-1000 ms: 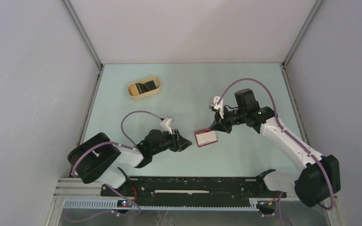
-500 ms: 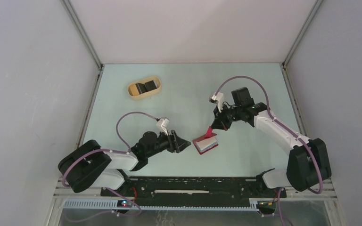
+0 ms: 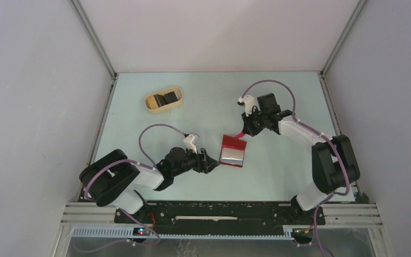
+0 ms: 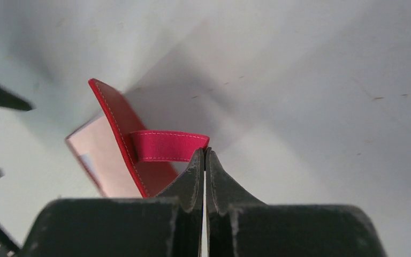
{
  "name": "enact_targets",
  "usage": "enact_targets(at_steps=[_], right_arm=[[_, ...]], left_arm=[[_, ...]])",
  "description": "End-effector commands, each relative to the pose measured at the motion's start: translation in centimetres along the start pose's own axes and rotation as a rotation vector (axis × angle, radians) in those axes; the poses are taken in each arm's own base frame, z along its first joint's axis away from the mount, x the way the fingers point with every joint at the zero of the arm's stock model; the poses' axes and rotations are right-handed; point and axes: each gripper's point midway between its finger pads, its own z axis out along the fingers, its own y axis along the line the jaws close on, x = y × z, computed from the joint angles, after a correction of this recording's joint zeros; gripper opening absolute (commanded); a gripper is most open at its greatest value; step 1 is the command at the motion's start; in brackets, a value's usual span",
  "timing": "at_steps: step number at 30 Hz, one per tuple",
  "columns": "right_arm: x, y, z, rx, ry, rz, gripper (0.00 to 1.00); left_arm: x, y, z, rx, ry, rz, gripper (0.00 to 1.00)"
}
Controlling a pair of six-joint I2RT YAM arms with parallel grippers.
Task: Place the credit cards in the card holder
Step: Open the card holder at the center of the board.
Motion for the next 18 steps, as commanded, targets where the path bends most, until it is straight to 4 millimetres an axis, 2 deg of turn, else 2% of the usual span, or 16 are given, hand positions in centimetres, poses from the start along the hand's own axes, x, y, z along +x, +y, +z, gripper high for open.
enact_targets(at_steps=[1, 5, 7, 9, 12, 15, 16, 18], right_arm=[[0.4, -4.5, 1.2, 0.141, 0.062, 0.006, 0.0], [3.1, -6.8, 1.4, 0.195, 0.152, 0.031, 0.02], [3.7, -7.4, 0.9, 0.198, 0.171, 0.054, 0.08], [3.7, -7.2, 0.2, 0.171, 0.17, 0.07, 0.21], [2.5, -7.2, -1.7, 0.181, 0.131, 0.046, 0.41], [-0.5, -7.0, -5.1, 0.216, 0.031, -0.022, 0.56], [-1.4, -6.5, -6.2, 0.214, 0.001, -0.051, 0.58], [-3.0, -3.8, -8.0, 0.124, -0.07, -0.14, 0.61]], left_arm=[[-1.6, -0.3, -0.2, 0.001, -0.078, 0.027, 0.69], [-1.6, -0.5, -0.1, 0.006, -0.078, 0.006, 0.68], [-1.8, -0.7, 0.0, 0.015, -0.085, -0.007, 0.66], [-2.0, -1.0, -0.1, 0.028, -0.096, -0.018, 0.65], [-2.3, -1.3, -0.6, 0.039, -0.117, -0.03, 0.64], [-2.8, -1.6, -1.2, 0.046, -0.144, -0.035, 0.63], [-3.0, -1.7, -1.5, 0.05, -0.152, -0.036, 0.63], [-3.4, -2.0, -1.8, 0.055, -0.164, -0.037, 0.63]])
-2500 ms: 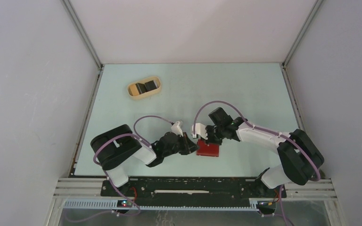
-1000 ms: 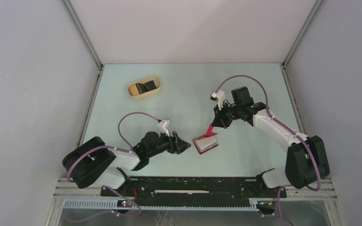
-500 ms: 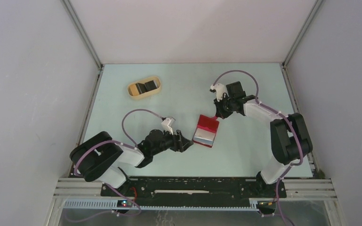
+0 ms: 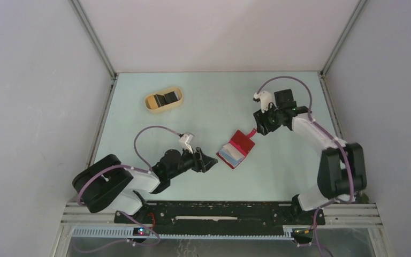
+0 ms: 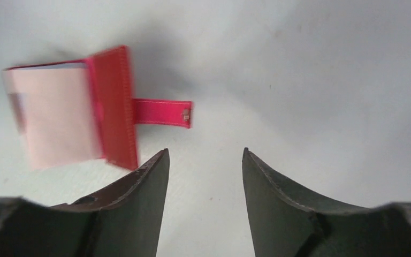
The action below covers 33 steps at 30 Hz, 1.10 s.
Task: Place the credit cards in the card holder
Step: Open the card holder at the center of the board.
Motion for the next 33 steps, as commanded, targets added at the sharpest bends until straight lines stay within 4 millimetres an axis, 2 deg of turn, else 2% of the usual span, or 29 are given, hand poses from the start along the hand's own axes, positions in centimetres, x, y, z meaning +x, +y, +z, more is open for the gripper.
enact_targets(at_steps=[1, 3, 5, 6, 8, 12, 16, 20, 25, 29, 33], right_arm=[[-5.4, 4.2, -7.4, -0.136, -0.244, -0.228, 0.63], [-4.4, 9.4, -8.8, -0.343, -0.27, -0.337, 0.67], [-2.9, 14.0, -9.0, -0.501, -0.273, -0.449, 0.7], [-2.2, 15.6, -8.6, -0.533, -0.264, -0.508, 0.73], [-1.9, 16.7, -6.7, -0.487, -0.236, -0.547, 0.78], [-1.9, 15.0, -1.8, -0.315, -0.11, -0.433, 0.81], [-0.3, 14.2, 1.2, -0.258, -0.003, -0.387, 0.87], [0.3, 14.2, 2.7, -0.23, 0.047, -0.371, 0.88], [1.6, 15.1, 3.7, -0.278, 0.109, -0.355, 0.88], [2.3, 15.1, 4.4, -0.281, 0.148, -0.34, 0.88], [2.5, 15.1, 4.7, -0.289, 0.169, -0.325, 0.82]], left_arm=[[-2.1, -1.5, -0.9, 0.038, -0.085, -0.002, 0.62], [-2.5, -1.8, -1.0, 0.046, -0.093, 0.0, 0.58], [-2.8, -2.1, -1.1, 0.054, -0.102, 0.0, 0.55], [-2.9, -2.2, -1.2, 0.055, -0.103, -0.001, 0.53], [-3.0, -2.3, -1.5, 0.057, -0.109, -0.004, 0.52], [-2.8, -1.8, -2.1, 0.04, -0.121, -0.014, 0.52], [-2.4, -1.4, -2.3, 0.029, -0.117, -0.023, 0.52], [-2.1, -1.3, -2.1, 0.034, -0.11, -0.029, 0.52], [-1.8, -1.4, -1.9, 0.044, -0.104, -0.04, 0.52], [-1.7, -1.4, -1.8, 0.052, -0.105, -0.048, 0.52], [-1.6, -1.4, -1.8, 0.055, -0.102, -0.051, 0.52]])
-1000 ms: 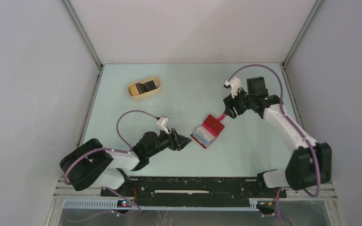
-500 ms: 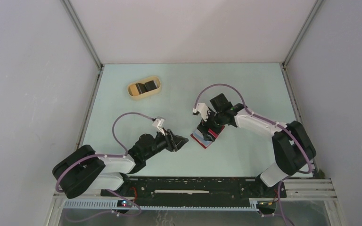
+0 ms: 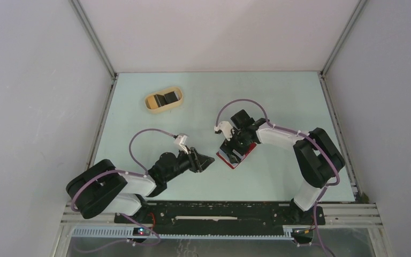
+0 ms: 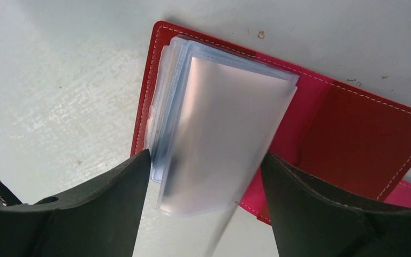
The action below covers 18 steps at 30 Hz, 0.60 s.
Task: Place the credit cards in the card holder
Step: Open the card holder at the center of the board.
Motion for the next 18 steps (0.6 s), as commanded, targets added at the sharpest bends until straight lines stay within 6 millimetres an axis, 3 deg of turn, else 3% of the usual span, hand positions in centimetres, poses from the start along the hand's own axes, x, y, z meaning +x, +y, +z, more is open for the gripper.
enact_targets(at_steps=[1, 14, 18], right_arm=[[-1.4, -0.3, -0.3, 0.001, -0.021, 0.022, 0.79], [-0.5, -0.9, -0.5, -0.072, -0.006, 0.098, 0.46], [-0.9, -0.2, -1.4, -0.164, -0.04, 0.122, 0.3]], left_arm=[[-0.2, -0.6, -0.2, 0.034, -0.023, -0.006, 0.52], [-0.1, -0.5, -0.2, 0.031, -0.019, -0.004, 0.52], [0.2, -0.3, 0.0, 0.031, -0.003, 0.015, 0.52]])
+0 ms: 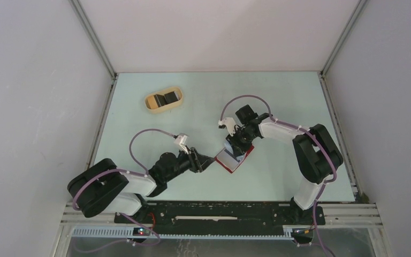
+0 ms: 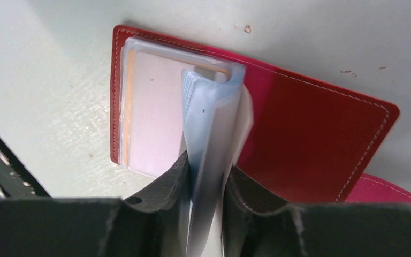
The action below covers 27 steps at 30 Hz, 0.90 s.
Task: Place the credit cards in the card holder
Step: Open the card holder at the center of the board.
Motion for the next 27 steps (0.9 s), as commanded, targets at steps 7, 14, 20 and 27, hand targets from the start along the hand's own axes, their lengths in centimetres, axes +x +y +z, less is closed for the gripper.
enact_targets(at_steps=[7, 14, 20, 27], right_arm=[[-0.8, 5.0, -2.8, -0.393, -0.093, -0.076, 0.14], [0.0, 8.0, -3.1, -0.487, -0.05, -0.253, 0.12], [0.1, 9.9, -3.4, -0.524, -0.051, -0.353, 0.12], [-0.2, 10.2, -4.0, -0.522, -0.074, -0.382, 0.12]], left_arm=[[1.5, 0.0, 1.1, 0.067, 0.089, 0.213, 0.52], [1.1, -0.5, -0.1, 0.148, 0.021, 0.488, 0.57], [2.0, -1.8, 0.4, 0.24, 0.049, 0.55, 0.59], [3.1, -4.3, -0.4, 0.398, 0.061, 0.49, 0.61]])
